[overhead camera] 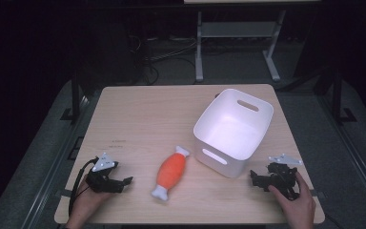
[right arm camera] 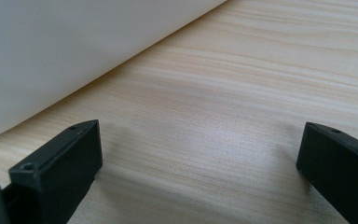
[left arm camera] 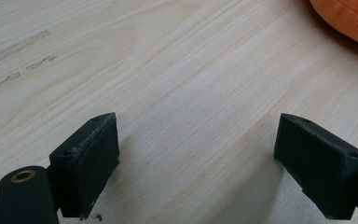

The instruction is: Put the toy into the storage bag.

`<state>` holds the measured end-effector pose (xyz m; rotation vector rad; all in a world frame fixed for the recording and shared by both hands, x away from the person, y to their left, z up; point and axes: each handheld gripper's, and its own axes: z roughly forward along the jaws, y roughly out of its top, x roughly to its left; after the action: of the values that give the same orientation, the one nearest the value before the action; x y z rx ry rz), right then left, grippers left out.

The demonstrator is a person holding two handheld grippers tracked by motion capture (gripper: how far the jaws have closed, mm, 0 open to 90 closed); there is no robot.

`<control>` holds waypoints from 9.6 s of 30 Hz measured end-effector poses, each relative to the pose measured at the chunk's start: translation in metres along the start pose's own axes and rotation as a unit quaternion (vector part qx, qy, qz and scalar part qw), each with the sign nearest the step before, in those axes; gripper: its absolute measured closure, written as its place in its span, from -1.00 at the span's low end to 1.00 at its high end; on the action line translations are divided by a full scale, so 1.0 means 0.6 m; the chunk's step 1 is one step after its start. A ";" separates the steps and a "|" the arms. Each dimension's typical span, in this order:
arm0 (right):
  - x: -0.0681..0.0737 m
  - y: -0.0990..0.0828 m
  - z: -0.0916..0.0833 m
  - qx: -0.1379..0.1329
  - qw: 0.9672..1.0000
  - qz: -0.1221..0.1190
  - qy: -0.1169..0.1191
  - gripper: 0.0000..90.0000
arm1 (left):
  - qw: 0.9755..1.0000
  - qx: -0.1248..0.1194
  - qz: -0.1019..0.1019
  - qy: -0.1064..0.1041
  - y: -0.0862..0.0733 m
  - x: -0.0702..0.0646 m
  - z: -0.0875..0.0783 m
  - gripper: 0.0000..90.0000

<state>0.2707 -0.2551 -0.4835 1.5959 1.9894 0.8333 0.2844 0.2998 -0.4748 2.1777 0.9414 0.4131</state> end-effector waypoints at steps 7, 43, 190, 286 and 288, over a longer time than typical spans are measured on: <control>0.000 0.000 0.000 0.000 1.000 0.000 0.000 -1.00 | 1.000 0.001 -0.004 0.004 0.000 -0.002 -0.001 -0.70; 0.000 0.000 0.000 0.000 1.000 0.000 0.000 -1.00 | 0.999 -0.014 -0.030 -0.012 0.043 -0.024 -0.020 -0.69; 0.000 0.000 0.000 0.000 1.000 0.000 0.000 -1.00 | 0.996 0.063 0.043 -0.053 0.167 -0.176 0.128 -0.52; 0.000 0.000 0.000 0.001 1.000 0.002 0.000 -1.00 | 0.973 -0.003 0.099 -0.208 0.323 -0.084 -0.010 -0.51; 0.000 0.000 0.000 0.000 1.000 0.002 0.000 -1.00 | 0.973 -0.006 0.096 -0.211 0.328 -0.083 -0.010 -0.51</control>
<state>0.2705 -0.2549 -0.4834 1.6002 1.9875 0.8348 0.3456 0.1726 -0.3290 2.2298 0.4970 0.0359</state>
